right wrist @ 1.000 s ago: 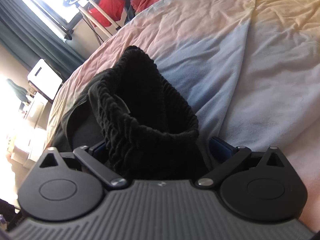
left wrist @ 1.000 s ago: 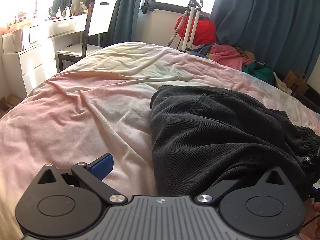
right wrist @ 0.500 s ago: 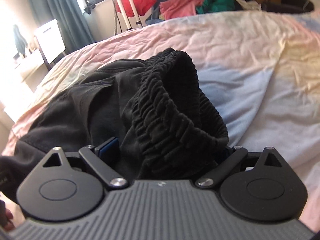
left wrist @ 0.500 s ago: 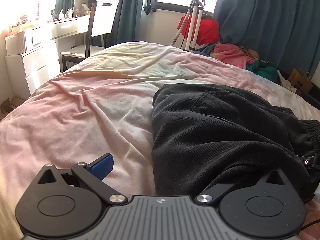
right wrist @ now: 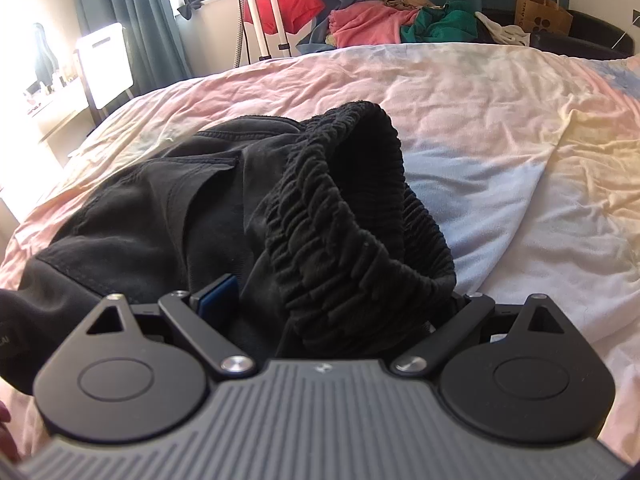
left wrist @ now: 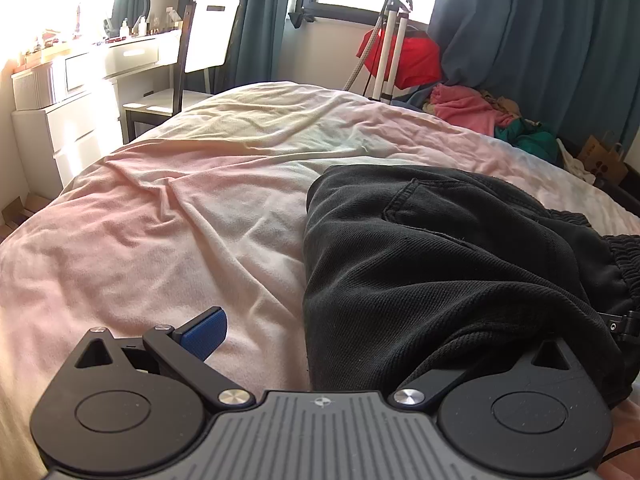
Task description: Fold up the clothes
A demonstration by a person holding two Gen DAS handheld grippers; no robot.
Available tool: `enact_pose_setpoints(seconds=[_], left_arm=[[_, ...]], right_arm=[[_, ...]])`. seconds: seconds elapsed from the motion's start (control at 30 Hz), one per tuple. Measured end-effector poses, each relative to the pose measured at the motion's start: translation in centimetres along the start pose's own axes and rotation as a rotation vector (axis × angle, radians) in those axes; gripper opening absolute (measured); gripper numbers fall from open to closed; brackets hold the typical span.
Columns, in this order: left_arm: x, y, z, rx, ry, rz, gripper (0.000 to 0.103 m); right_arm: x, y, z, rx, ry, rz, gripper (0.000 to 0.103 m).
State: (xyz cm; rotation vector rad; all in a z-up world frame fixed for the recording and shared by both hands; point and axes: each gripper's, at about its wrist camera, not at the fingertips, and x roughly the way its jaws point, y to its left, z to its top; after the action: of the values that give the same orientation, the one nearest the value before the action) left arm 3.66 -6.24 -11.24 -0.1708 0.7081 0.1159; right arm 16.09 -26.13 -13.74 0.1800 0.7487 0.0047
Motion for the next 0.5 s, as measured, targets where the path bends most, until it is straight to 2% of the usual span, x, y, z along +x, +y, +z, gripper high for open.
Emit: enact_pose_setpoints(seconds=[0.17, 0.23, 0.37, 0.5], left_arm=[[0.0, 0.1, 0.1, 0.000, 0.001, 0.000, 0.103], [0.0, 0.0, 0.1, 0.005, -0.002, 0.002, 0.103], [0.1, 0.1, 0.1, 0.000, -0.001, -0.002, 0.103], [0.2, 0.4, 0.1, -0.022, 0.007, -0.004, 0.103]], right_arm=[[0.3, -0.2, 0.0, 0.003, 0.011, 0.007, 0.097], [0.8, -0.9, 0.2, 0.033, 0.041, 0.045, 0.097], [2.5, -4.5, 0.6, 0.236, 0.118, 0.197, 0.097], [1.4, -6.5, 1.0, 0.405, 0.057, 0.416, 0.098]])
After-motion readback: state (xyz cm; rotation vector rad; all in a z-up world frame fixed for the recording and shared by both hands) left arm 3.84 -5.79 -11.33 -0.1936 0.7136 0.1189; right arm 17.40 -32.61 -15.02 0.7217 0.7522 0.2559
